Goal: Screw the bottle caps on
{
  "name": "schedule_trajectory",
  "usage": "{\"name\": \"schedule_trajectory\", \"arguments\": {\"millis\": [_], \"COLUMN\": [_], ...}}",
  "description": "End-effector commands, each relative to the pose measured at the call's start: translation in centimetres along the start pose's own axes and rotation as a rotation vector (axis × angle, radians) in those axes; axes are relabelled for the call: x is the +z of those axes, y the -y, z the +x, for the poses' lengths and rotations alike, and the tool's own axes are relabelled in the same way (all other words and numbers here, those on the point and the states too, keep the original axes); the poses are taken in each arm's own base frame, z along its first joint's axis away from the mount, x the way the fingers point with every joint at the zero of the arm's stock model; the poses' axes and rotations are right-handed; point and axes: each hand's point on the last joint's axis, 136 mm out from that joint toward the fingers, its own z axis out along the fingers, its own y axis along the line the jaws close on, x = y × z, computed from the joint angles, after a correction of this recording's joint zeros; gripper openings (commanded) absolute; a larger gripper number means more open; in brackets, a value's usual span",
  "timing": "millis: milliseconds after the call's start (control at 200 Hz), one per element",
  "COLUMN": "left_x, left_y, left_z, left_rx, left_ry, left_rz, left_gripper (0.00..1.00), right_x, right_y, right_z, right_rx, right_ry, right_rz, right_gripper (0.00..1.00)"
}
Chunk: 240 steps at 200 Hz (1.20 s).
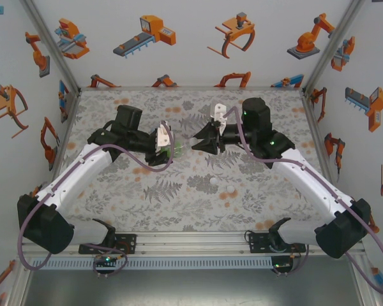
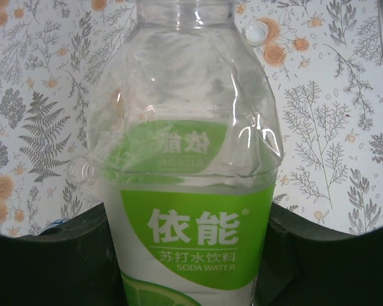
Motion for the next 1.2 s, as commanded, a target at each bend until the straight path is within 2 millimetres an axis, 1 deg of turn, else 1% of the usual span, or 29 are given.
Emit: {"name": "schedule_trajectory", "arguments": {"millis": [0,235,396,621,856,1041,1197], "left_x": [-0.5,-0.6,-0.5,-0.3,-0.2,0.0,0.1], "left_y": [-0.1,-0.3,-0.1,0.6,1.1,1.2,1.2], "left_z": [-2.6,-2.7,-2.7,-2.3,-2.1,-1.9,-1.8], "left_rx": [0.047,0.04,0.042,0.042,0.042,0.041,0.041], "left_ry": [0.103,0.108,0.11,0.085,0.067,0.059,0.052], "left_rz": [0.002,-0.002,0.009,0.045,0.075,0.087,0.099], "left_gripper": [0.0,0.0,0.0,0.0,0.0,0.0,0.0], "right_x": [0.4,0.3,0.4,0.3,0.8,0.9,1.0], "right_y": [-1.1,-1.9,-1.2,-1.0,-1.3,-1.2,-1.4], "right_z": [0.4,-0.5,-0.7,-1.1,-0.7,-1.0,-0.8], "right_rx": [0.004,-0.01,-0.016,-0.028,-0.039,-0.064,-0.074], "right_ry": [-0.012,0.025,0.034,0.028,-0.03,-0.047,-0.071], "right_rz": [-0.045,-0.092,-0.054,-0.036,-0.075,-0.075,-0.095], "right_gripper": [0.16,0.16,0.16,0.13,0.09,0.07,0.05]}}
